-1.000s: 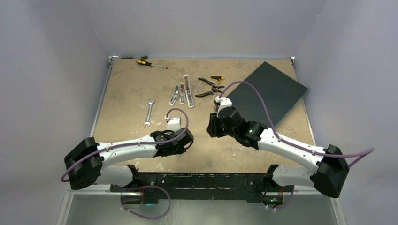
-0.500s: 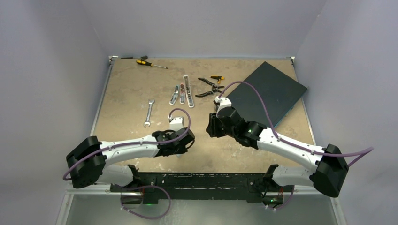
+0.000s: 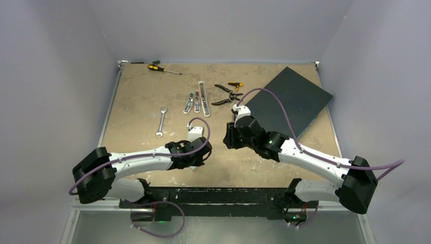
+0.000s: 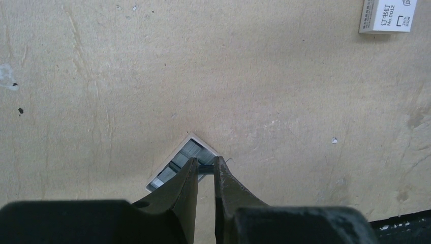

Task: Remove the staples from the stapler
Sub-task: Place the staple in the staple box.

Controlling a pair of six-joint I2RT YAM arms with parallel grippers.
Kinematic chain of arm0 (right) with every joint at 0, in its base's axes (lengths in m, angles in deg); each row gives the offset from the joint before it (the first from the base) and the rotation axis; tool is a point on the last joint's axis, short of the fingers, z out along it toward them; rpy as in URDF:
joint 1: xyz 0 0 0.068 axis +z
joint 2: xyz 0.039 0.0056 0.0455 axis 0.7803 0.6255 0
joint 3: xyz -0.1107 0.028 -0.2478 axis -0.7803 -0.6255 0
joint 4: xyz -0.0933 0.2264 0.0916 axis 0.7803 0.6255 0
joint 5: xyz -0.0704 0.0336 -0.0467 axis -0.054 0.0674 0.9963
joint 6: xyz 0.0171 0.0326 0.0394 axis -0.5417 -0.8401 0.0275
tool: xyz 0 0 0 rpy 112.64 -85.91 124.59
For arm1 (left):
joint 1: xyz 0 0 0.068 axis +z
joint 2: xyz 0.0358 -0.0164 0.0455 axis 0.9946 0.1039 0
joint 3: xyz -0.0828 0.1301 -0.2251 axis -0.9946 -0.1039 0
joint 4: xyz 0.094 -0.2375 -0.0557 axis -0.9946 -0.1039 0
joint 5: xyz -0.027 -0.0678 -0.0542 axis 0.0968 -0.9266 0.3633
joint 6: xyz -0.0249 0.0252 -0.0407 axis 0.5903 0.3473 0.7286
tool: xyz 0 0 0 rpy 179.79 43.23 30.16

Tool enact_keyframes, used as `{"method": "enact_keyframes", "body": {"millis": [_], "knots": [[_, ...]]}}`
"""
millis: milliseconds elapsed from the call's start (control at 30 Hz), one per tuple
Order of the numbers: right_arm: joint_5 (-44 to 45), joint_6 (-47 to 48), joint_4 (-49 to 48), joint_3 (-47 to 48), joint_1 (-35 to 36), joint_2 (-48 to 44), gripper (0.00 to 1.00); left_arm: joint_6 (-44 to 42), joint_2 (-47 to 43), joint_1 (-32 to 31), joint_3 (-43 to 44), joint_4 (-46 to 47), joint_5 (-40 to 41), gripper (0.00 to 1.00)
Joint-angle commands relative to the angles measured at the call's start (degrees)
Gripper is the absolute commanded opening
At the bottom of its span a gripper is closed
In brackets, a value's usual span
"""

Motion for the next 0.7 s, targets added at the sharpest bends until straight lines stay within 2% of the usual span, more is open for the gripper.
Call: {"method": "enact_keyframes", "body": {"millis": [0,667], "knots": [[-0.35,-0.06,-0.95,0.15,-0.14,0.26,0.41,-5.37,-1.07,-0.23,0.08,2.85,-1.59,0.06],[-0.65,0.15,-0.81,0.38,-0.16,0.94,0.41,-12.86,1.56,-0.22,-0.24,2.25,-0.77,0.09]]}}
